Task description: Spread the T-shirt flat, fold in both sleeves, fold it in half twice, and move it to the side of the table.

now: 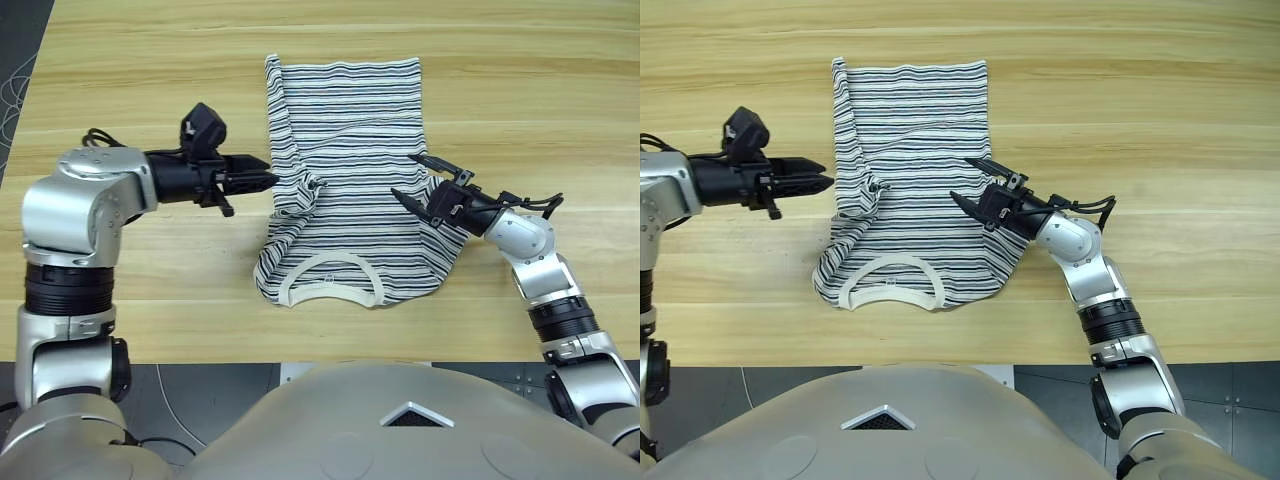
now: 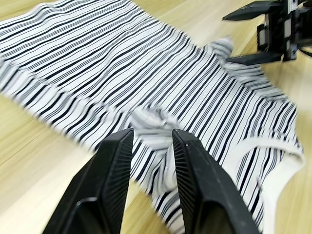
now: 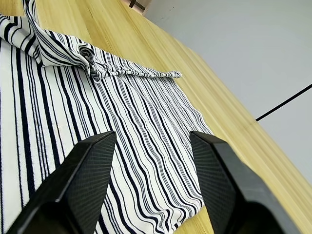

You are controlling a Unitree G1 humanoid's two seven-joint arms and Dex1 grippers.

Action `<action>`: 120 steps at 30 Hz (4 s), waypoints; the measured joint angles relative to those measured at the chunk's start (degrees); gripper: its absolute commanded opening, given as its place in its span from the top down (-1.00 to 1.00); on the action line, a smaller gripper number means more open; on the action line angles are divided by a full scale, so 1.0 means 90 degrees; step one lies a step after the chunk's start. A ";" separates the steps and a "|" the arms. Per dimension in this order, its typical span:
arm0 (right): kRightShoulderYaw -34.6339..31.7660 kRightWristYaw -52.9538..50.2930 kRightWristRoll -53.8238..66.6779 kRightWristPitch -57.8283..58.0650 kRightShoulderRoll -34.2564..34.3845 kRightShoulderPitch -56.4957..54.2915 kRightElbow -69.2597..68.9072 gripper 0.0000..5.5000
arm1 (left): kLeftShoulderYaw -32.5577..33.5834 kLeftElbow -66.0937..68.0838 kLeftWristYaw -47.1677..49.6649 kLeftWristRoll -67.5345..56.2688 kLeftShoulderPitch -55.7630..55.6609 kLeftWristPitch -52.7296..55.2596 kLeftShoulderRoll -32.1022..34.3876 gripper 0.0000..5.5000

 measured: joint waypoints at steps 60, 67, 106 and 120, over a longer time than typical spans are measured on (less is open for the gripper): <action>-0.0015 -0.0032 -0.0007 -0.0124 -0.0163 0.0008 0.0145 -0.02 | -0.1768 -0.2140 0.0473 0.1059 0.1527 -0.0891 -0.1211 0.46; -0.0293 -0.0166 0.0196 -0.0193 -0.0124 -0.0090 0.0137 -0.02 | -0.1166 -0.3225 0.0731 -0.0305 0.1190 0.0197 -0.1620 0.46; -0.0447 0.5831 0.2868 0.6614 -0.1480 -0.1981 0.2923 -0.02 | 0.1088 -0.1424 0.3099 0.1739 0.1798 -0.2763 -0.1327 0.46; -0.0194 0.5998 0.2664 0.6500 -0.1686 -0.1778 0.2639 0.74 | 0.1083 -0.1672 0.3098 0.1734 0.1798 -0.2601 -0.1367 0.45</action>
